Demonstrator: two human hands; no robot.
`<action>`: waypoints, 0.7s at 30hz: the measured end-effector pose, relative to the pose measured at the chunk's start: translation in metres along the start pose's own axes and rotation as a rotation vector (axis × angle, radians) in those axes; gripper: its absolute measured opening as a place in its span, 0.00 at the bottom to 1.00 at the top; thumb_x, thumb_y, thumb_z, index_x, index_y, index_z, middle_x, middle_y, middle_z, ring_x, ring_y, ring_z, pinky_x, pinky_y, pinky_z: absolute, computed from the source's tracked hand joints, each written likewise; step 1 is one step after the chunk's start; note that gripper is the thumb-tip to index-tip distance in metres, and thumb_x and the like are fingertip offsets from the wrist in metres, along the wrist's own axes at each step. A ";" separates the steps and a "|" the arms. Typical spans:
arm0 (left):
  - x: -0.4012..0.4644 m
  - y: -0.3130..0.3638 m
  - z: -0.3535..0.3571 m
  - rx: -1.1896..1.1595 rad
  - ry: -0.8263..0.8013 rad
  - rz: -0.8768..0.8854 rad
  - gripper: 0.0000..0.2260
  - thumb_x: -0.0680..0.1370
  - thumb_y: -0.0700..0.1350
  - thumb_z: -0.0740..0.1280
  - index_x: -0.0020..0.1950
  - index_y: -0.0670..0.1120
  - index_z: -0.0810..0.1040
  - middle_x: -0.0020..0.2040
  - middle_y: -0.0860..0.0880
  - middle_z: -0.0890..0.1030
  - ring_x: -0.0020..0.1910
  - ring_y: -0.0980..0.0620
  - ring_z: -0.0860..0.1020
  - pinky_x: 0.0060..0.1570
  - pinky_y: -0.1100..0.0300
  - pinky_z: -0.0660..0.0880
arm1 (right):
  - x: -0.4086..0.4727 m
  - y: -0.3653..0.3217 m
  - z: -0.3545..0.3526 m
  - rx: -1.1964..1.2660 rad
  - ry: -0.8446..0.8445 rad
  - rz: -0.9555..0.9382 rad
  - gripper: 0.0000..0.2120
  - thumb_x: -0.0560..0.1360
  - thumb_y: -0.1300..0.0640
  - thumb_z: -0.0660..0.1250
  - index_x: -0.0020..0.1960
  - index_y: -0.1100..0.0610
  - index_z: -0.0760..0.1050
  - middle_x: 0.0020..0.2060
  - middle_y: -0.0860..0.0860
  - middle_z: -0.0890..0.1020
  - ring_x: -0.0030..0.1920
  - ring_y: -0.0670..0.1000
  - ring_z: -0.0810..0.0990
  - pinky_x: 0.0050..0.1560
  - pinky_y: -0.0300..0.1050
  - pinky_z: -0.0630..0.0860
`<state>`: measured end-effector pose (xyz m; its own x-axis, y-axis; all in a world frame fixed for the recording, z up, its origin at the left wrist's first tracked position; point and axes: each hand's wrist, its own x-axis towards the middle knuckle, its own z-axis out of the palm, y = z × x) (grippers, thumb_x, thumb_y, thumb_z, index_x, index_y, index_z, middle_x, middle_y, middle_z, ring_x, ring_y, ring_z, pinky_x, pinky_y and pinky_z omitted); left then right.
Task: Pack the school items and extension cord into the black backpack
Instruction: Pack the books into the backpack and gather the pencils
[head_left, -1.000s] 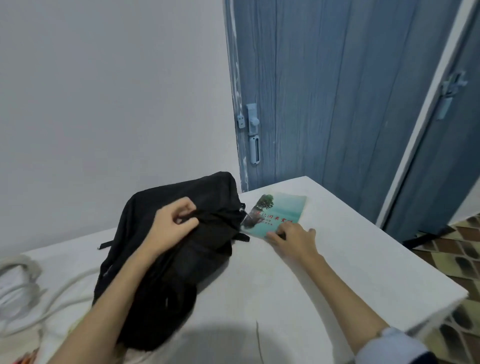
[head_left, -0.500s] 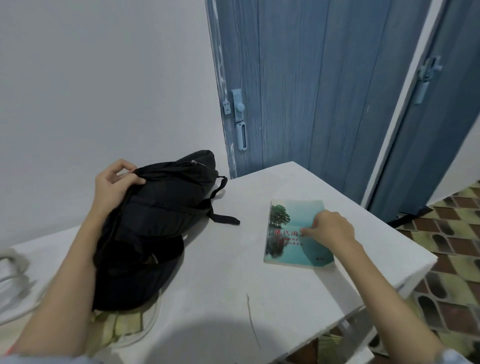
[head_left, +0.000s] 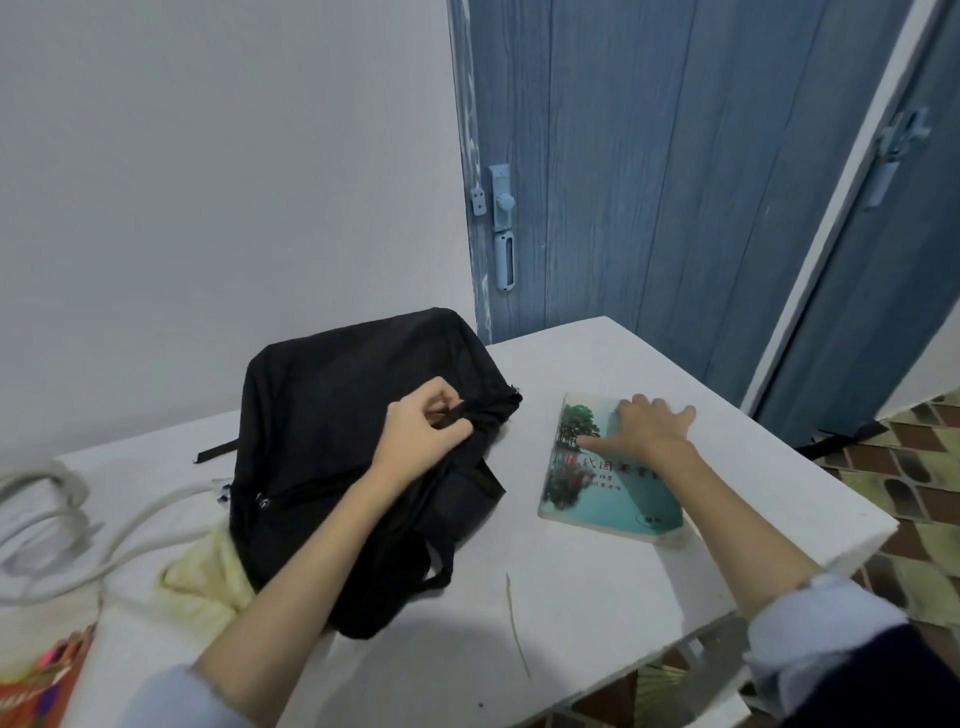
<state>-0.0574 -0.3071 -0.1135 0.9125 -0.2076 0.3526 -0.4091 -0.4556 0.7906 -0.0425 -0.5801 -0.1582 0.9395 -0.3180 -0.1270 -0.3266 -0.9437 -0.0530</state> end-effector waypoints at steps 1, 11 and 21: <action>-0.004 -0.002 0.004 0.042 -0.068 -0.011 0.08 0.61 0.52 0.68 0.35 0.52 0.72 0.36 0.58 0.80 0.38 0.63 0.78 0.45 0.66 0.73 | 0.001 -0.004 -0.006 -0.045 -0.010 0.027 0.38 0.64 0.24 0.58 0.59 0.53 0.73 0.57 0.50 0.76 0.60 0.55 0.73 0.62 0.61 0.59; -0.017 -0.019 -0.039 0.348 -0.292 0.055 0.10 0.69 0.49 0.75 0.42 0.59 0.75 0.58 0.56 0.75 0.60 0.60 0.70 0.64 0.52 0.66 | -0.002 -0.002 0.002 0.213 -0.048 -0.005 0.53 0.55 0.24 0.67 0.69 0.56 0.60 0.66 0.55 0.69 0.67 0.57 0.65 0.66 0.62 0.61; -0.052 -0.020 -0.097 0.255 -0.679 -0.226 0.23 0.53 0.67 0.75 0.44 0.61 0.80 0.65 0.65 0.69 0.67 0.72 0.58 0.68 0.65 0.54 | -0.009 0.035 -0.037 0.442 -0.176 0.157 0.47 0.48 0.34 0.78 0.57 0.61 0.72 0.57 0.54 0.76 0.59 0.57 0.73 0.58 0.50 0.71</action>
<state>-0.0965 -0.2032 -0.0988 0.8051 -0.5354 -0.2550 -0.2763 -0.7191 0.6376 -0.0589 -0.6132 -0.1225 0.8567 -0.3967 -0.3297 -0.5103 -0.7448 -0.4298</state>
